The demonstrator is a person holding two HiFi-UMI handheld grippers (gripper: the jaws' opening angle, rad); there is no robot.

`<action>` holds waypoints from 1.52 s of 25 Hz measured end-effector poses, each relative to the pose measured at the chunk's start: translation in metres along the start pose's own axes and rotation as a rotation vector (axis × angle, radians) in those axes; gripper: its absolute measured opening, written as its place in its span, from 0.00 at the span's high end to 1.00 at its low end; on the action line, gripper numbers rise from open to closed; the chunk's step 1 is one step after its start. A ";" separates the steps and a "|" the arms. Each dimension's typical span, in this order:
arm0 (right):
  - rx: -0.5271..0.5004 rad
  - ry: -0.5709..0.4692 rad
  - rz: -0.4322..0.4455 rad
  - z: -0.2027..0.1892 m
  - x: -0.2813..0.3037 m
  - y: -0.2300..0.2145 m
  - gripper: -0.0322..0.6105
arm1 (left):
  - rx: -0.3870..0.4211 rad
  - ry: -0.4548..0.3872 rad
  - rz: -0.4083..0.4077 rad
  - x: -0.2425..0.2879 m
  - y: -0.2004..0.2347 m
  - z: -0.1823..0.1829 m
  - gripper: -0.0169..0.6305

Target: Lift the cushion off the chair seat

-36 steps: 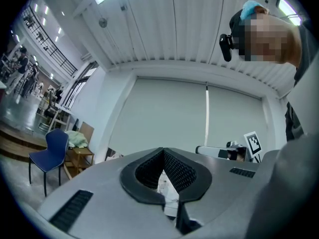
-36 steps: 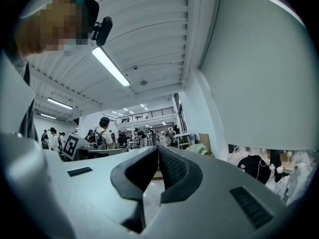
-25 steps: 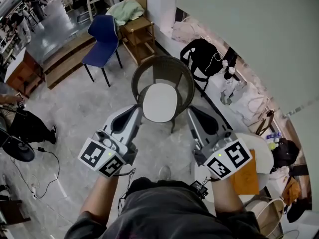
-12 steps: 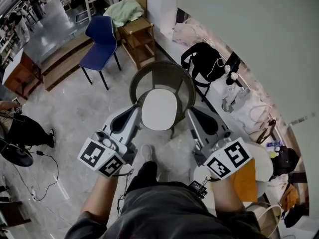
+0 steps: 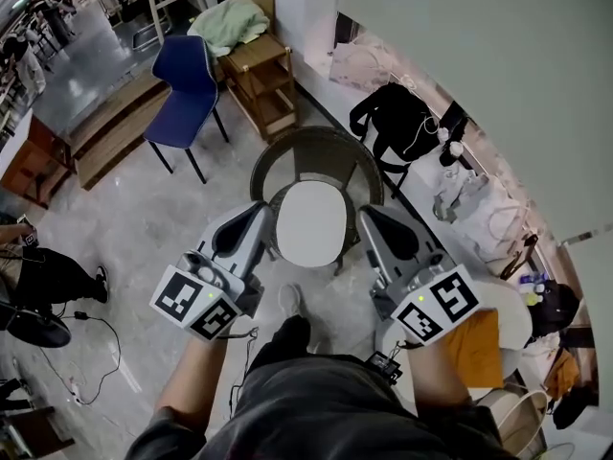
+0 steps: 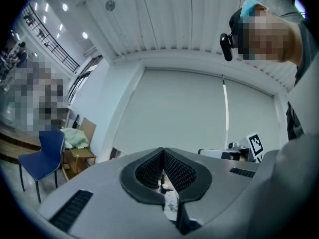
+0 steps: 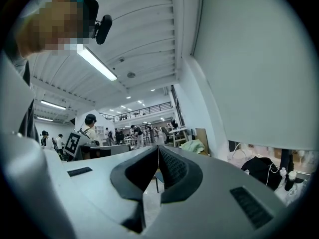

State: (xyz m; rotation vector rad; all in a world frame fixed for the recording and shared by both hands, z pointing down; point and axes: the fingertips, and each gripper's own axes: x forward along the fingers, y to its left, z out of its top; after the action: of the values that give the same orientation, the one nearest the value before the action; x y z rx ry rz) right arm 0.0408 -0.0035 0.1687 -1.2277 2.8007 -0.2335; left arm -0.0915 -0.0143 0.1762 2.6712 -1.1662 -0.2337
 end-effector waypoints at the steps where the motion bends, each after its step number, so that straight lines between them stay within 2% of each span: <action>1: 0.002 0.003 -0.005 -0.001 0.009 -0.004 0.93 | -0.003 0.005 -0.004 0.006 0.009 -0.001 0.96; 11: 0.032 0.039 -0.066 -0.022 0.092 -0.045 0.93 | -0.047 0.067 -0.040 0.048 0.092 -0.014 0.96; 16: 0.061 0.066 -0.109 -0.049 0.116 -0.067 0.93 | -0.079 0.126 -0.053 0.067 0.126 -0.045 0.96; 23: 0.117 0.116 -0.147 -0.095 0.135 -0.101 0.93 | -0.098 0.190 -0.080 0.099 0.148 -0.084 0.96; 31: 0.185 0.212 -0.186 -0.177 0.145 -0.156 0.93 | -0.156 0.283 -0.053 0.131 0.183 -0.168 0.96; 38: 0.238 0.285 -0.219 -0.256 0.154 -0.199 0.93 | -0.174 0.371 -0.026 0.144 0.218 -0.249 0.96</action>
State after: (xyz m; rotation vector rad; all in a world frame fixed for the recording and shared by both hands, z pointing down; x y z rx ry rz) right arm 0.0479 -0.2217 0.4538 -1.5441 2.7464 -0.7900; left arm -0.0901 -0.2316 0.4642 2.4399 -0.9482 0.1464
